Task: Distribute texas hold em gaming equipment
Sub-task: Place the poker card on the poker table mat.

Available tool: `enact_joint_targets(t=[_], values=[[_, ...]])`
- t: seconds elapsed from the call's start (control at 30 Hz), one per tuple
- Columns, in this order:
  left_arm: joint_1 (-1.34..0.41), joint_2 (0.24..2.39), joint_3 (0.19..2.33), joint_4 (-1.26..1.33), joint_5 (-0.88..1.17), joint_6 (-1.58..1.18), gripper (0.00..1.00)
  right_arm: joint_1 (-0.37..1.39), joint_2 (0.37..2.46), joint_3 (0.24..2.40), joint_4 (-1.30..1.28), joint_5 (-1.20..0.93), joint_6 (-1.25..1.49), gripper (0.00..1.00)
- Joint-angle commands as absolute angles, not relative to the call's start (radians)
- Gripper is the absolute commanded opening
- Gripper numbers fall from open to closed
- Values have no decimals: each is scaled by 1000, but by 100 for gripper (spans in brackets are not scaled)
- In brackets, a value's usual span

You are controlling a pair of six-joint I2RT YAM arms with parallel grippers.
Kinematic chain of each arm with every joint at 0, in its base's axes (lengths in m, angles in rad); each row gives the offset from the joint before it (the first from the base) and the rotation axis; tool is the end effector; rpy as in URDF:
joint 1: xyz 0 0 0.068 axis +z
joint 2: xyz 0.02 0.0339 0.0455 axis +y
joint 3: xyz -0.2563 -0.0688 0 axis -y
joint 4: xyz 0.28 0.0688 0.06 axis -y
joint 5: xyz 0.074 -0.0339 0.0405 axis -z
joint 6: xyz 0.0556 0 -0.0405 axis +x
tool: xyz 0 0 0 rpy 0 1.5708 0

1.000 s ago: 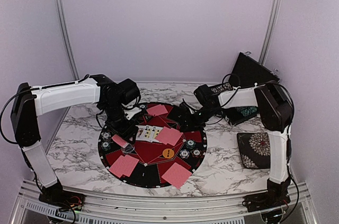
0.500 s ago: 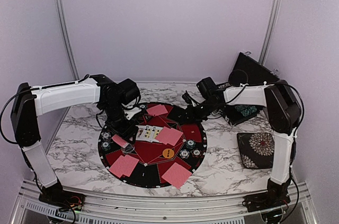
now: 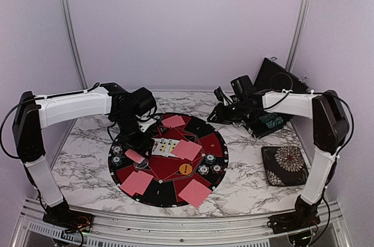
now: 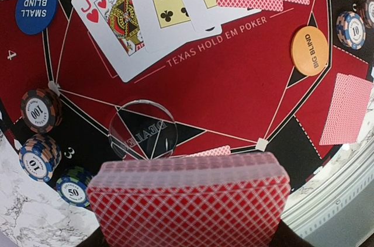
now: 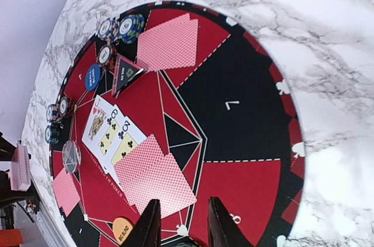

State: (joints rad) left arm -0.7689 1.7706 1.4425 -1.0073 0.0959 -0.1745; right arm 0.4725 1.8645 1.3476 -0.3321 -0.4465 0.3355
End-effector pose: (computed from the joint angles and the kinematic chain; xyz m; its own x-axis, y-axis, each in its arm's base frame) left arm 0.2733 -0.2718 0.2055 -0.8112 0.5444 -0.2135 0.5761 0.8066 -0.1322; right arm 0.3891 0.2259 0.1794 -0.8499 -0.1009 -0.5172 -0.4074 0.7482 0.5236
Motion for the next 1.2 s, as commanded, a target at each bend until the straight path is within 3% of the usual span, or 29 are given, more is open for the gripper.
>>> enact_joint_targets(t=[0.0, 1.17], values=[[-788, 1793, 1475, -989, 93, -230, 45, 451, 1792, 1328, -286, -395, 356, 27], [-938, 2023, 1599, -913, 23, -459, 45, 425, 1678, 1256, -264, -387, 317, 28]])
